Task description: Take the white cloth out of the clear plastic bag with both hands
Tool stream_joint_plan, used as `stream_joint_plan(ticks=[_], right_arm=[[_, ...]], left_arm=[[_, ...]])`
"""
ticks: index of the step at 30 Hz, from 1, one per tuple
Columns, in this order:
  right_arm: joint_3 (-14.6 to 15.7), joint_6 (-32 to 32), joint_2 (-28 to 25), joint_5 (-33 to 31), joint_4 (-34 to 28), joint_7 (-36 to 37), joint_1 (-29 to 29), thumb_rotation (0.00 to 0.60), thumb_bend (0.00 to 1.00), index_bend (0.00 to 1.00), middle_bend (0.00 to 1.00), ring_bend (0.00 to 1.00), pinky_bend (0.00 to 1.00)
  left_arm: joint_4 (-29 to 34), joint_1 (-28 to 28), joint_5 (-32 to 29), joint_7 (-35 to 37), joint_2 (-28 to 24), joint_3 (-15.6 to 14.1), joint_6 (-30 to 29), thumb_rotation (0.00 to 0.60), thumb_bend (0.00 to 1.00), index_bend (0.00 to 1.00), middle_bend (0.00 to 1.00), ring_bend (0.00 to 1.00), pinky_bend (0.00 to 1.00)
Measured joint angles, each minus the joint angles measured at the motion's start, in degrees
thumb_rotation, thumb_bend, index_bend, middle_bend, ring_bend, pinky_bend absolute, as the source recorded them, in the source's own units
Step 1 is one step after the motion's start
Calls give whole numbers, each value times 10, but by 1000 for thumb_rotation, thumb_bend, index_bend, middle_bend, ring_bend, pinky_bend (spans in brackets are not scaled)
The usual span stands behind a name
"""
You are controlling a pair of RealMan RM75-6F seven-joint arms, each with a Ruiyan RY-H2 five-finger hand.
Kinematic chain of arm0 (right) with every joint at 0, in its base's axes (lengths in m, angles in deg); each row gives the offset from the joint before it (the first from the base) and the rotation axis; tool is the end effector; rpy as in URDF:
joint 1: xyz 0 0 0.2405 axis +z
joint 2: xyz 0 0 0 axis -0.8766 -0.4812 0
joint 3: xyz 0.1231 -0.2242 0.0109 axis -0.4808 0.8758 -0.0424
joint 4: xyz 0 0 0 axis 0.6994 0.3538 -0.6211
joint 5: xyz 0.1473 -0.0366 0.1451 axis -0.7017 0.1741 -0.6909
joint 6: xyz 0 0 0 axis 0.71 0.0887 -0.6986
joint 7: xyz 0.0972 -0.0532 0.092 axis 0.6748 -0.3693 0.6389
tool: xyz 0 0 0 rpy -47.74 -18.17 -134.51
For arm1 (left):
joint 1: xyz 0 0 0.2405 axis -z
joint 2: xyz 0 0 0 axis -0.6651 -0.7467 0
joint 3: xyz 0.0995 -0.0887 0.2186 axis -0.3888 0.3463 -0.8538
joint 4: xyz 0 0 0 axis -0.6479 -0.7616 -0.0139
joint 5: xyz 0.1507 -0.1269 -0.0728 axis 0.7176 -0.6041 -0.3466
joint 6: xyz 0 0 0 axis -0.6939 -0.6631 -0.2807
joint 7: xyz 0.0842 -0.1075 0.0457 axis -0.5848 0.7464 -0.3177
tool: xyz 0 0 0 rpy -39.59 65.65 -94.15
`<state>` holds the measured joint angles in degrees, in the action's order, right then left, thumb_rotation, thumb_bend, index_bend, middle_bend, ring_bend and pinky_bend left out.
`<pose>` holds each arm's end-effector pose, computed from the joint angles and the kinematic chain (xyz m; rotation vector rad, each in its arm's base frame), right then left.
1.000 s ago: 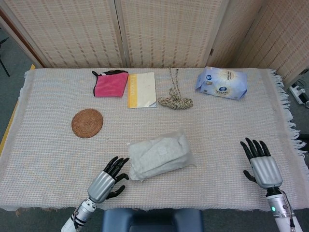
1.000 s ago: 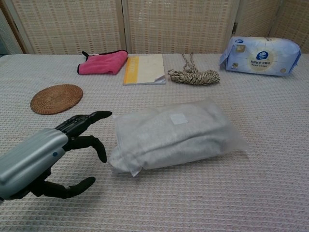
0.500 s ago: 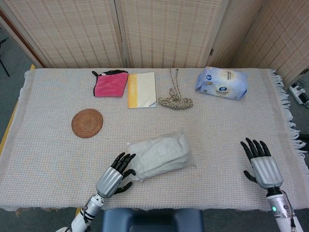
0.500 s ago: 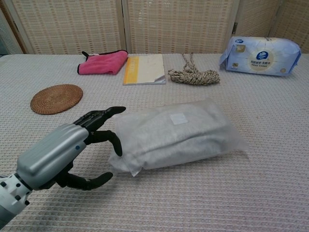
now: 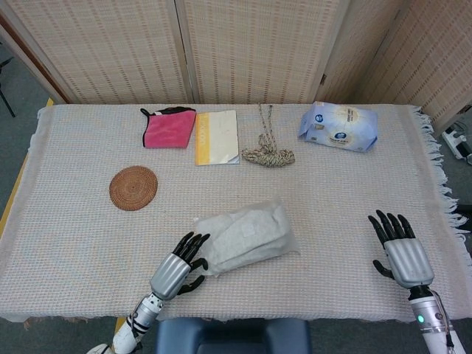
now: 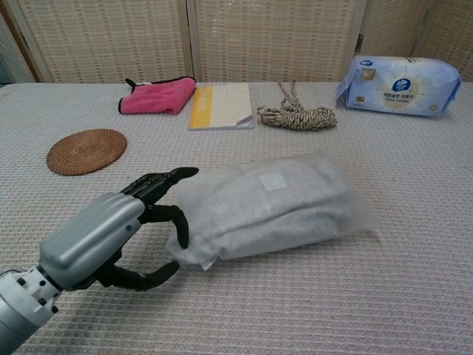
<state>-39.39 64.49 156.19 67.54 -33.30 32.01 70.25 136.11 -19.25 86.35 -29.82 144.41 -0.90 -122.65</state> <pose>-0.3071 -0.1935 0.1107 1.5881 -0.8326 0.6659 -0.1731 0.2121 -0.0967 -1.8588 -0.8547 -1.4263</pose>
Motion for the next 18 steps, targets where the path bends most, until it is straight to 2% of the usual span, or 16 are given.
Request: stream_joint_plan(ticks=[11,18], right_arm=[[-1,0,-2,-1,-1,4,0,600,183,0,0,0,0],[-1,1,-3,-1,-2,6,0,600,184,0,0,0,0]], left_arm=[[-18,8,-5,23,15,-7,-7,600,408,598,72,0,0],[-26,13,-8,25,23,-6,-10,600,464,634,85,0,0]])
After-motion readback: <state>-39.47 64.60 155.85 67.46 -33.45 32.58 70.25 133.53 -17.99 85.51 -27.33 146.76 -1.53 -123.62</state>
